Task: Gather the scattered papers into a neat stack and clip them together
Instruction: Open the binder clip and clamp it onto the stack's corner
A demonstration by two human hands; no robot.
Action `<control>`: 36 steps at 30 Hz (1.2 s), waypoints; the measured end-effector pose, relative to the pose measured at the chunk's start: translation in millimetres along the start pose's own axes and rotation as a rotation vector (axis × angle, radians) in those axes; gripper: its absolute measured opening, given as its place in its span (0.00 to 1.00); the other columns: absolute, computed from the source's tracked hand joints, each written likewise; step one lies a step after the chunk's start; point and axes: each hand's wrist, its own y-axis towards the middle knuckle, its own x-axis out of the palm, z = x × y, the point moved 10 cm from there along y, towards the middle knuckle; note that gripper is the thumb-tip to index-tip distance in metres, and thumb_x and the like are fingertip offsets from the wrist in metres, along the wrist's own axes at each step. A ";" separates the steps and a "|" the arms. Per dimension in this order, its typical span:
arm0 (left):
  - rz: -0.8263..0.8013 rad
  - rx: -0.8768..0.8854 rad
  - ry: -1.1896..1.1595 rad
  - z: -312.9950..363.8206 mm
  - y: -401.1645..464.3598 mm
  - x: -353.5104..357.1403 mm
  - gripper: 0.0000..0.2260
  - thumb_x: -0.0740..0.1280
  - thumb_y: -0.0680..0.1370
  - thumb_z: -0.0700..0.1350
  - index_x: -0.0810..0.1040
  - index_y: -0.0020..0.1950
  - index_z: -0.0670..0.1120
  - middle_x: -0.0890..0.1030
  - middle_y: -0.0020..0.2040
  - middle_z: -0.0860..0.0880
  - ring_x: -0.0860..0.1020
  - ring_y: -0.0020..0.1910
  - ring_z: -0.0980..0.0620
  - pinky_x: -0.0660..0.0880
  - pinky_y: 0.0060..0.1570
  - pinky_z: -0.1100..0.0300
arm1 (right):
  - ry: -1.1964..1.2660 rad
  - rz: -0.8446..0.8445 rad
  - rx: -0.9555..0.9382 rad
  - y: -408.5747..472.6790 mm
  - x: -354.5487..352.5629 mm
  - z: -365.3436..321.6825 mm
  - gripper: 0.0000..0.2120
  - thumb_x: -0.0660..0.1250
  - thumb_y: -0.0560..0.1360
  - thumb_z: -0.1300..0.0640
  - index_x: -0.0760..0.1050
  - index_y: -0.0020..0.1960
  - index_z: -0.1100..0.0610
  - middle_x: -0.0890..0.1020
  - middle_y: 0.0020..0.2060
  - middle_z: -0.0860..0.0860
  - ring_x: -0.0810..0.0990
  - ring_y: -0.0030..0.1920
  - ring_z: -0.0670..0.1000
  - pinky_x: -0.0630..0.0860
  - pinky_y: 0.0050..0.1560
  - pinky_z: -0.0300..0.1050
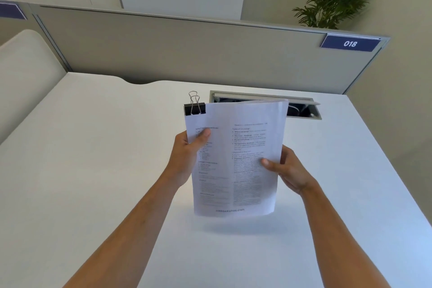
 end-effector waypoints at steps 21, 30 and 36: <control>0.027 -0.093 0.145 -21.0 21.9 -33.8 0.12 0.65 0.81 0.46 0.80 0.61 0.42 0.85 0.55 0.43 0.84 0.53 0.41 0.80 0.53 0.43 | -0.032 0.026 0.105 21.0 16.6 46.5 0.16 0.68 0.77 0.64 0.77 0.64 0.63 0.83 0.60 0.56 0.82 0.61 0.57 0.79 0.61 0.51; 0.161 -0.336 0.178 -82.6 36.8 -83.3 0.12 0.67 0.79 0.38 0.76 0.63 0.43 0.84 0.58 0.44 0.82 0.57 0.42 0.78 0.57 0.43 | -0.199 0.160 0.174 47.4 21.2 78.8 0.16 0.70 0.77 0.56 0.74 0.63 0.56 0.85 0.56 0.53 0.85 0.54 0.54 0.81 0.56 0.59; 0.027 -0.445 0.142 -121.6 33.5 -95.5 0.29 0.75 0.72 0.35 0.67 0.68 0.51 0.83 0.60 0.49 0.83 0.57 0.47 0.81 0.49 0.51 | -0.147 0.301 0.250 75.6 25.7 102.7 0.08 0.64 0.80 0.61 0.75 0.58 0.54 0.85 0.53 0.53 0.86 0.50 0.54 0.82 0.53 0.58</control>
